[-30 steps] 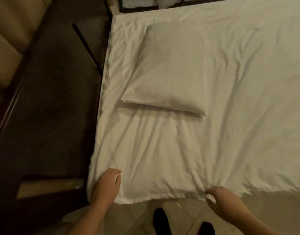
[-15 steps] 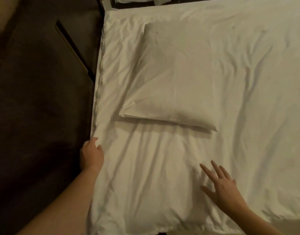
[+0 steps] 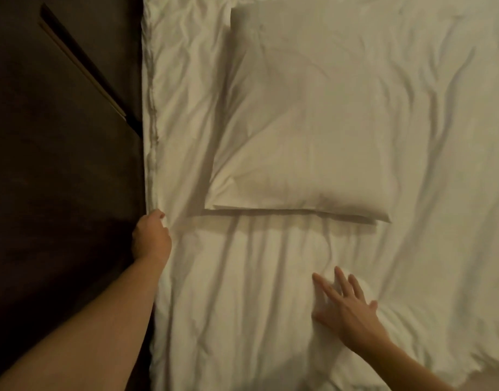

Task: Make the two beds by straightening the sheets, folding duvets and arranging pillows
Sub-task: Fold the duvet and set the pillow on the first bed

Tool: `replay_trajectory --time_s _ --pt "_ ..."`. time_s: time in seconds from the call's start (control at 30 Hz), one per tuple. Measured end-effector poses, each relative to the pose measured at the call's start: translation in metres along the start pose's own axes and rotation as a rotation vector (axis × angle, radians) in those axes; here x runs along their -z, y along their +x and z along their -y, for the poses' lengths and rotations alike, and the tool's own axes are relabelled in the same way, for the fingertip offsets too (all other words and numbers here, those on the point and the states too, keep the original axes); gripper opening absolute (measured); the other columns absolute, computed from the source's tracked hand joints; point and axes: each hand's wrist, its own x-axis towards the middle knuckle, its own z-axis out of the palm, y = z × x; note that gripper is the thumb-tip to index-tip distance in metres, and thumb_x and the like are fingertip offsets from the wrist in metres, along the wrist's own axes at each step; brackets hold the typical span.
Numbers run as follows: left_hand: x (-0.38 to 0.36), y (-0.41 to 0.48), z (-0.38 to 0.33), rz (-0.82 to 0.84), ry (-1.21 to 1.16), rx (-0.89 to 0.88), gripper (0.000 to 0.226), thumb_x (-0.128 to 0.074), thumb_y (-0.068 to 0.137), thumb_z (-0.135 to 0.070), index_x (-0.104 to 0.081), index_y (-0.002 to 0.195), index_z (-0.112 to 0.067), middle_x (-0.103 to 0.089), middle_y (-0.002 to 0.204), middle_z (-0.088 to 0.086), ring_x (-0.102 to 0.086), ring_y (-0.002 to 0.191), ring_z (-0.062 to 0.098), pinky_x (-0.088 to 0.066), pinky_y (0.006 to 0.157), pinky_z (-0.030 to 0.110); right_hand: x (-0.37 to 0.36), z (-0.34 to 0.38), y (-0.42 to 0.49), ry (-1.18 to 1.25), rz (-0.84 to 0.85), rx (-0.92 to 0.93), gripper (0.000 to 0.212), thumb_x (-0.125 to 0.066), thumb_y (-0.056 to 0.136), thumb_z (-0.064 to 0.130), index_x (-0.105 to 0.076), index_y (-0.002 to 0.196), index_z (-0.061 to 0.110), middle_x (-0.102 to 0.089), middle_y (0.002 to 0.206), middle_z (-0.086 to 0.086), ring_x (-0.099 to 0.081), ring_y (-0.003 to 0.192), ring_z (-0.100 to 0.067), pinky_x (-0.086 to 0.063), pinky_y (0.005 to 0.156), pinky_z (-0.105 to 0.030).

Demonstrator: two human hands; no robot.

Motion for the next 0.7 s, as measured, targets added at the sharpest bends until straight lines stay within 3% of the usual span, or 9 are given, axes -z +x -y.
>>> replay_trajectory --time_s 0.17,0.3,0.4,0.5,0.6,0.7 --pt "0.016 0.003 -0.001 0.063 0.203 -0.063 0.027 -0.049 0.093 0.007 -0.065 0.109 -0.007 -0.066 0.110 0.023 -0.066 0.100 0.046 -0.061 0.081 0.052 0.004 0.003 0.001 0.006 0.044 -0.016 0.088 -0.056 0.088 0.066 0.012 0.144 0.063 0.019 0.165 0.009 0.012 0.153 -0.029 -0.022 0.110 -0.072" --pt "0.043 0.009 -0.013 0.141 0.636 -0.204 0.013 -0.062 0.093 -0.004 -0.064 0.102 -0.013 -0.063 0.106 0.012 -0.070 0.096 0.031 -0.062 0.073 0.040 0.003 0.007 -0.002 -0.019 0.043 -0.023 0.088 -0.057 0.089 0.063 0.010 0.146 0.061 0.017 0.165 0.009 0.010 0.153 -0.029 -0.025 0.108 -0.072" --pt "0.050 0.006 -0.021 0.148 0.762 -0.234 0.011 -0.066 0.091 -0.008 -0.066 0.100 -0.014 -0.062 0.104 0.010 -0.070 0.094 0.027 -0.061 0.069 0.036 0.001 0.010 -0.005 -0.021 0.056 -0.018 0.087 -0.055 0.090 0.063 0.012 0.147 0.059 0.017 0.165 0.009 0.011 0.153 -0.029 -0.025 0.110 -0.071" --pt "0.040 0.002 -0.018 0.144 0.688 -0.200 0.014 -0.063 0.093 -0.007 -0.066 0.106 -0.012 -0.059 0.109 0.011 -0.065 0.099 0.030 -0.062 0.074 0.040 0.003 0.011 -0.009 -0.040 0.055 -0.015 0.085 -0.053 0.092 0.062 0.010 0.150 0.056 0.015 0.166 0.007 0.009 0.154 -0.029 -0.026 0.112 -0.068" --pt "0.024 -0.020 -0.013 -0.063 0.480 -0.212 0.029 -0.061 0.092 -0.009 -0.058 0.121 -0.010 -0.052 0.125 0.016 -0.053 0.108 0.039 -0.054 0.080 0.050 0.001 0.009 -0.014 -0.071 0.003 -0.013 0.083 -0.048 0.093 0.063 0.012 0.150 0.055 0.014 0.167 0.005 0.006 0.154 -0.029 -0.026 0.113 -0.065" --pt "-0.002 -0.073 -0.015 -0.204 0.244 -0.332 0.047 -0.057 0.097 -0.026 -0.049 0.141 -0.012 -0.044 0.148 0.018 -0.044 0.129 0.042 -0.046 0.095 0.054 -0.003 0.002 -0.020 -0.103 -0.077 -0.022 0.082 -0.043 0.093 0.068 0.016 0.148 0.057 0.016 0.166 0.004 0.005 0.154 -0.031 -0.028 0.112 -0.065"
